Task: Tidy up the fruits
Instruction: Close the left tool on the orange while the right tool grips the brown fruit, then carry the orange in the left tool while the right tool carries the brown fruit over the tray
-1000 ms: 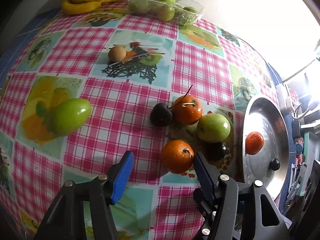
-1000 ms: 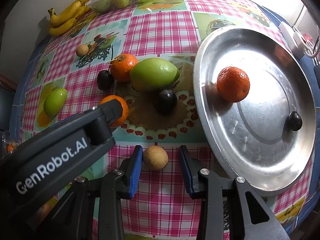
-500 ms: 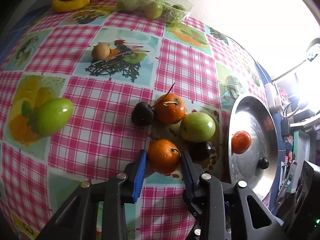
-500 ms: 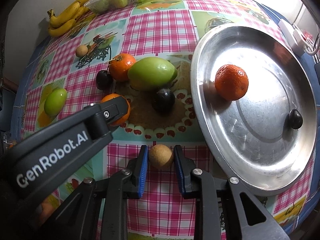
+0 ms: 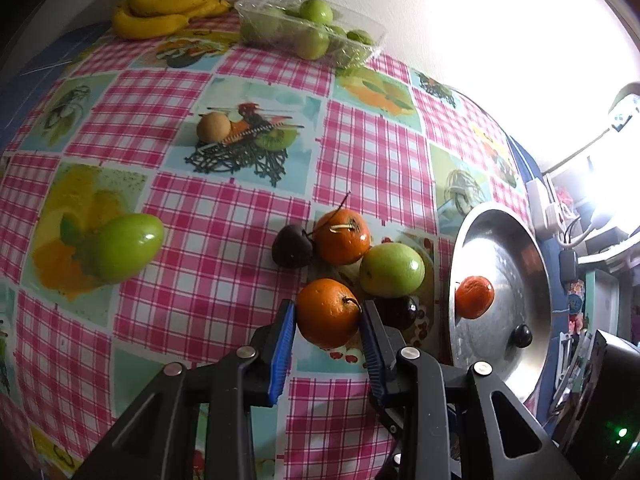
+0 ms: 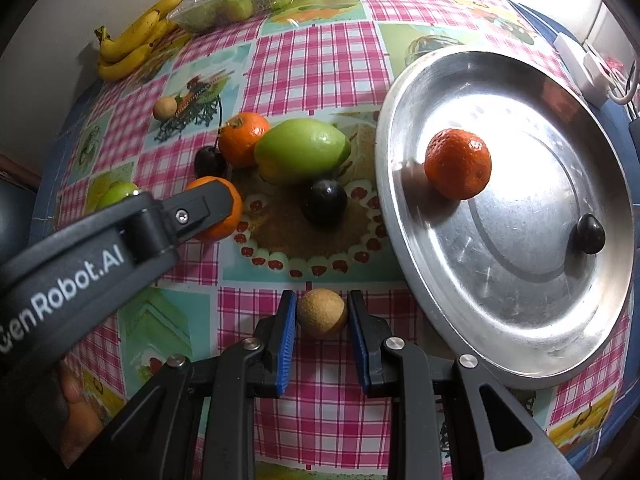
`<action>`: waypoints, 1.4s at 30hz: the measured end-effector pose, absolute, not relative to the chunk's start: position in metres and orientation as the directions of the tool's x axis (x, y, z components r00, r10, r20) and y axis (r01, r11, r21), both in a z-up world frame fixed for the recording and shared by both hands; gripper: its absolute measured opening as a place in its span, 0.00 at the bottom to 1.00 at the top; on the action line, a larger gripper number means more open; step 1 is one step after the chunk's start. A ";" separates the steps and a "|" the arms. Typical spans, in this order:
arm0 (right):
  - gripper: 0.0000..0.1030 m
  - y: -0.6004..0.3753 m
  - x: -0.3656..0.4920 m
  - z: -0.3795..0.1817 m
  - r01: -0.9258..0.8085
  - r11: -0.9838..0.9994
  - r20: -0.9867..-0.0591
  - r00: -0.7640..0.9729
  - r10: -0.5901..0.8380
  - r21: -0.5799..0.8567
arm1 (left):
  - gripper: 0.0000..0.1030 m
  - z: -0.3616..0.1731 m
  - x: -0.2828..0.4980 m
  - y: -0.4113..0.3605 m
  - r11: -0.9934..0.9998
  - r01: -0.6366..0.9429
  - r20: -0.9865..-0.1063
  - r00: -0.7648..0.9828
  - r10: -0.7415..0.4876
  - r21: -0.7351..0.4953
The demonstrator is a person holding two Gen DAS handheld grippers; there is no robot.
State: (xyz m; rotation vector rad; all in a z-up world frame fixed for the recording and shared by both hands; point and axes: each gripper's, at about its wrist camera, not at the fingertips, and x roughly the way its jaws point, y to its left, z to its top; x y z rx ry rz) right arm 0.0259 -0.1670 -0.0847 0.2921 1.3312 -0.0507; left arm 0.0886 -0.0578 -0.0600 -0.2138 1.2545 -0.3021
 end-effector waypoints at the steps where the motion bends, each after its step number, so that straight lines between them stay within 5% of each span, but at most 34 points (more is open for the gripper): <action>1: 0.26 -0.168 0.026 -0.082 0.205 0.961 -0.959 0.251 0.132 0.186 | 0.34 -0.057 0.088 -0.056 0.941 0.102 -0.897 0.287 -0.337 -0.321; 14: 0.26 -0.202 0.026 -0.046 0.291 0.931 -0.937 0.330 0.119 0.221 | 0.34 -0.028 0.089 -0.053 0.951 0.104 -0.886 0.345 -0.309 -0.291; 42: 0.26 -0.327 0.006 -0.045 0.549 0.828 -0.960 0.277 -0.051 0.115 | 0.34 -0.024 0.071 -0.185 0.888 0.380 -0.903 0.230 -0.362 -0.259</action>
